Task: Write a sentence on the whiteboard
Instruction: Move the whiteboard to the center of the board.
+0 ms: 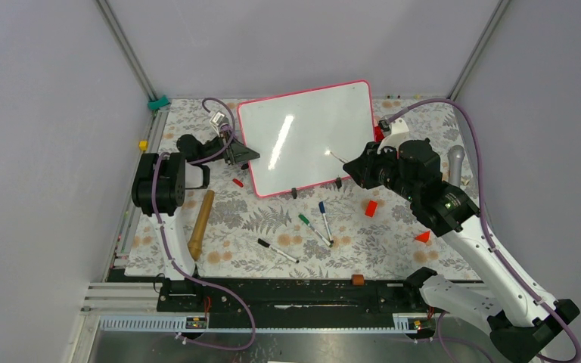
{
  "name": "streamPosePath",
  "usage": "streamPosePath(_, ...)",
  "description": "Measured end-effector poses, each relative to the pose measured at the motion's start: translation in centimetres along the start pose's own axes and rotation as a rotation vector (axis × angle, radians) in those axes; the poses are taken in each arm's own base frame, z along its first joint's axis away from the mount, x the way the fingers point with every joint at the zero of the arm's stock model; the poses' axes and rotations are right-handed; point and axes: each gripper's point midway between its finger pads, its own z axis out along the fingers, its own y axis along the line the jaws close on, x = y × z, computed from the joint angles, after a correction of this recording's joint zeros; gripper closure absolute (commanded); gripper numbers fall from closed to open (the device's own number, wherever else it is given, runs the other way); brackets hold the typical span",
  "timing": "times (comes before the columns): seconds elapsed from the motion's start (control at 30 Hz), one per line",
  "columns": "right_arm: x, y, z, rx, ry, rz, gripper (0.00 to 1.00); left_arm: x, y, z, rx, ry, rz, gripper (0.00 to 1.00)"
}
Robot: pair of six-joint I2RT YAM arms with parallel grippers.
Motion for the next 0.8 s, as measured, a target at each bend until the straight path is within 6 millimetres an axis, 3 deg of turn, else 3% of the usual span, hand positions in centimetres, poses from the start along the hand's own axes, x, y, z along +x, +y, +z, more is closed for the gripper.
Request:
streamPosePath(0.13, 0.0, 0.0, 0.0, 0.000, 0.000, 0.000, 1.00, -0.1, 0.0, 0.0, 0.002, 0.002, 0.008, 0.61)
streamPosePath(0.33, -0.1, 0.1, -0.3, -0.003, -0.008, -0.001, 1.00, -0.3, 0.0, 0.1, 0.003, 0.002, 0.015, 0.49)
streamPosePath(0.47, -0.2, 0.1, -0.5, -0.005, -0.015, -0.001, 1.00, -0.7, 0.2, 0.2, 0.006, -0.001, 0.029, 0.49)
streamPosePath(0.8, -0.3, 0.2, -0.9, -0.009, -0.025, -0.004, 1.00, -2.9, 1.2, 0.5, 0.011, -0.016, 0.087, 0.43)
